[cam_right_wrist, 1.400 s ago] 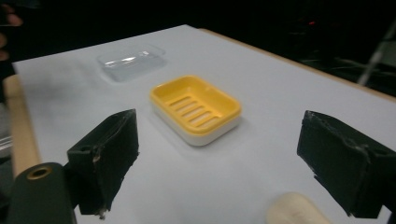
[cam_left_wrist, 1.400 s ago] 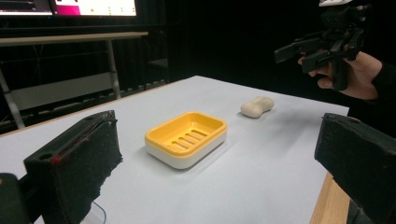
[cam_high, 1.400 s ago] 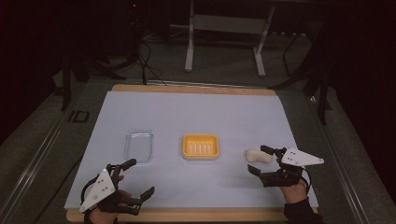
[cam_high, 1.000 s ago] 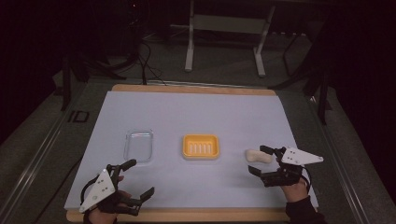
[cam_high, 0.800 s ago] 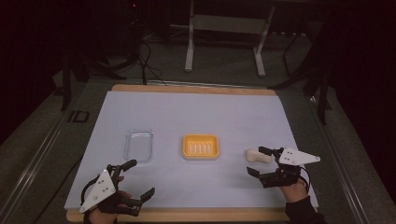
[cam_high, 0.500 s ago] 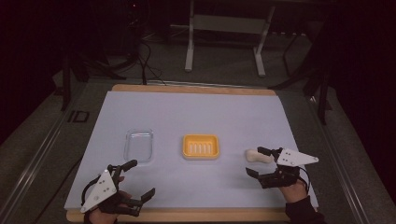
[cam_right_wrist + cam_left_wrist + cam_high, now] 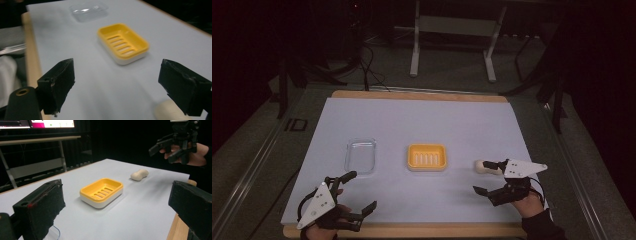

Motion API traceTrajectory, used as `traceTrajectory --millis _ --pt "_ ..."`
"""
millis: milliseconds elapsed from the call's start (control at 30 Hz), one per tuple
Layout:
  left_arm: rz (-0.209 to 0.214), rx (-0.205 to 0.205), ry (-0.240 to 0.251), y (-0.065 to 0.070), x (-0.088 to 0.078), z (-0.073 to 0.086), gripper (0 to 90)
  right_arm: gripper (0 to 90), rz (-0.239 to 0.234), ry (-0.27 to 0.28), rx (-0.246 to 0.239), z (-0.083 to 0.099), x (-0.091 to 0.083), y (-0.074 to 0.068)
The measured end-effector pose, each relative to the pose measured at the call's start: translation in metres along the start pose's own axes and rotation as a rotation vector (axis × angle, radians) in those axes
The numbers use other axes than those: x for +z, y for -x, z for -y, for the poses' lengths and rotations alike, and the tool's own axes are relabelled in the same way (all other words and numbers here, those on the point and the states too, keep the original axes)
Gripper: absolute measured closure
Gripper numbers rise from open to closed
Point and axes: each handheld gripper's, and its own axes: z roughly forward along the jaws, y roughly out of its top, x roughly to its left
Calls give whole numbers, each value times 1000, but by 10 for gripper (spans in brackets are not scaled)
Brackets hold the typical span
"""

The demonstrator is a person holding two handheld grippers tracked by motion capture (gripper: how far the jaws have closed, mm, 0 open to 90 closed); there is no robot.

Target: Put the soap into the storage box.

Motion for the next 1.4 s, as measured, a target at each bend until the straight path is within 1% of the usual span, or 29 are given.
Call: traceTrajectory --millis 67,167,233,400,567,633,700,733,767,867,967,1000,1067,1133,1167,1233,1267,1400 --pt "-1 -7 4 0 0 0 4 133 -8 -21 -12 -1 0 -1" --pt "0 -3 -1 0 0 0 4 134 -32 -41 -10 -2 -1 1" --pt "2 -2 -3 1 0 0 4 133 -51 -70 -10 -3 -1 3" --pt "1 1 -11 1 1 1 4 134 -89 -130 -32 -5 -2 7" --pt "0 7 -19 1 2 1 4 133 -104 -189 -48 -9 -3 13" --pt "0 6 -21 1 2 1 4 133 -104 -229 -62 -11 -3 14" --pt "1 4 -20 1 2 2 4 133 -112 -280 -87 -13 -1 15" --pt "1 6 -22 1 2 2 4 133 -107 -305 -100 -14 0 15" --pt "1 7 -22 1 2 2 4 135 -106 -336 -126 -17 2 15" --pt "1 9 -26 1 3 2 4 138 -127 -368 -154 -22 3 15" --pt "1 9 -26 1 3 2 4 138 -133 -379 -157 -23 4 15" --pt "2 9 -26 1 3 2 4 138 -143 -434 -167 -27 8 16" --pt "2 9 -26 1 3 2 4 138 -155 -475 -167 -29 10 16" --pt "3 13 -30 1 3 2 4 140 -168 -525 -156 -30 13 15" --pt "4 16 -30 2 3 2 4 141 -173 -560 -160 -31 15 15" --pt "5 19 -33 1 3 2 4 141 -178 -610 -168 -32 17 14" --pt "4 19 -34 1 3 2 4 141 -179 -627 -176 -33 18 14" --pt "2 18 -34 1 3 2 4 141 -197 -691 -179 -36 22 13"
